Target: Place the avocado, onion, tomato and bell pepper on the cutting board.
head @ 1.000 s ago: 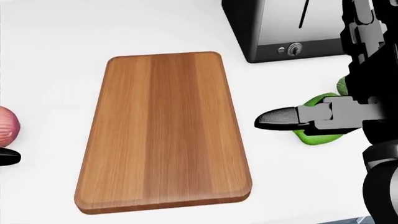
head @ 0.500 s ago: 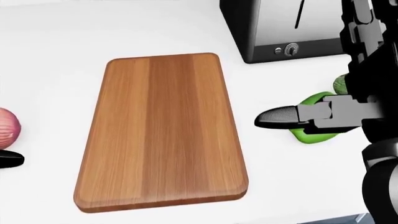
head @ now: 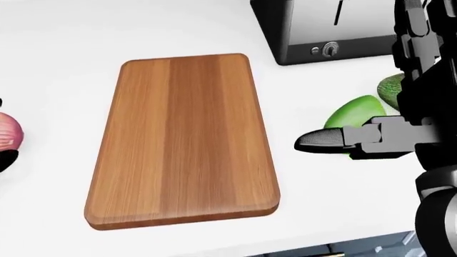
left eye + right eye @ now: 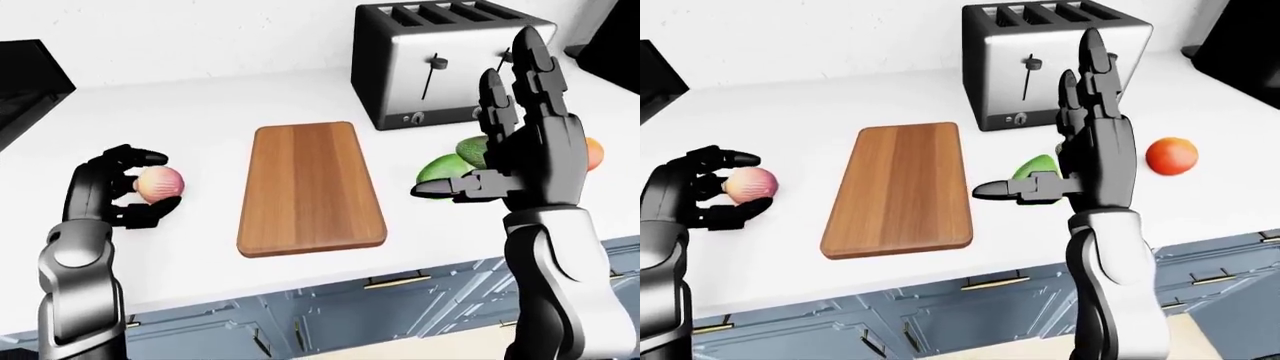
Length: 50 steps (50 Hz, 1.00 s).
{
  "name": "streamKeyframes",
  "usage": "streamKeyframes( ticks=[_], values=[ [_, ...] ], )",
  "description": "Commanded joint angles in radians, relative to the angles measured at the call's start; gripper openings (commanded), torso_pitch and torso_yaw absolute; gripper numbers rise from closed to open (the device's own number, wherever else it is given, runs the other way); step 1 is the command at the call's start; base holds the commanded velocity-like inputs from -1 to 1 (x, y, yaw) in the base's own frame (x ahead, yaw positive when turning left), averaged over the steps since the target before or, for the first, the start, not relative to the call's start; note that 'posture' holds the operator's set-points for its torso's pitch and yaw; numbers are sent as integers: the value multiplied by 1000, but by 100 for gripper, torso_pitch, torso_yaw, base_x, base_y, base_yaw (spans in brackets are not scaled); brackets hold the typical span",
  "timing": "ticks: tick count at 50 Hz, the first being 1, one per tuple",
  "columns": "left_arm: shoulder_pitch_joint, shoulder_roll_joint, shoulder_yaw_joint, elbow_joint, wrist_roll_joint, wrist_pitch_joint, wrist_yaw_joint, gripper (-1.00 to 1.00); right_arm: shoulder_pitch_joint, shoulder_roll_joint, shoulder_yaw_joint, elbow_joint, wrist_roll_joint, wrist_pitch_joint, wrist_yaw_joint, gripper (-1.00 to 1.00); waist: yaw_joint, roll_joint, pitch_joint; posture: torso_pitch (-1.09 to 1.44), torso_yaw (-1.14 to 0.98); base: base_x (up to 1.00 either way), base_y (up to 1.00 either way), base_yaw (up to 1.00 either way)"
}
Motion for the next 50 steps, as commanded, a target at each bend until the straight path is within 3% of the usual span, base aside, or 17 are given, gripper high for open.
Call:
streamKeyframes(
  ticks=[1,4,11,13,15,18,26,31,39,50],
  values=[
    [-22,13,-9,-22,-4,2,-20,-31,-21,-5,-4,-24,-1,-31,2,100,0,1,-17,0,0,0,0,0],
    [-40,18,-15,-27,1,14,-23,-55,-18,-7,-7,-31,2,-28,3,100,1,1,-18,0,0,0,0,0],
    [-95,29,-42,-58,19,62,-50,-61,-25,-12,-14,-38,10,-17,-1,100,2,-3,-21,0,0,0,0,0],
    [-116,31,-50,-54,23,70,-54,-69,-24,-13,-14,-36,10,-21,0,100,3,-5,-22,0,0,0,0,0],
    [-148,39,-64,-56,30,85,-63,-91,-27,-16,-23,-41,18,-13,-1,100,3,-7,-23,0,0,0,0,0],
    [-195,42,-85,-51,40,100,-70,-100,-26,-20,-26,-43,23,-12,-4,100,4,-11,-23,0,0,0,0,0],
    [-344,58,-135,36,54,96,-85,-100,-18,-25,-32,-51,28,-11,-7,100,2,-17,-21,0,0,0,0,0],
    [-446,60,-164,146,51,54,-74,-100,-7,-25,-38,-62,32,-10,-6,100,4,-19,-21,0,0,0,0,0],
    [-641,11,-224,449,11,-111,4,-100,-9,-24,-34,-69,34,-4,-12,100,4,-25,-19,0,0,0,0,0],
    [-933,-72,-291,976,-7,-403,120,-100,-13,-32,-55,-121,61,44,-29,100,6,-39,-19,0,0,0,0,0]
  ],
)
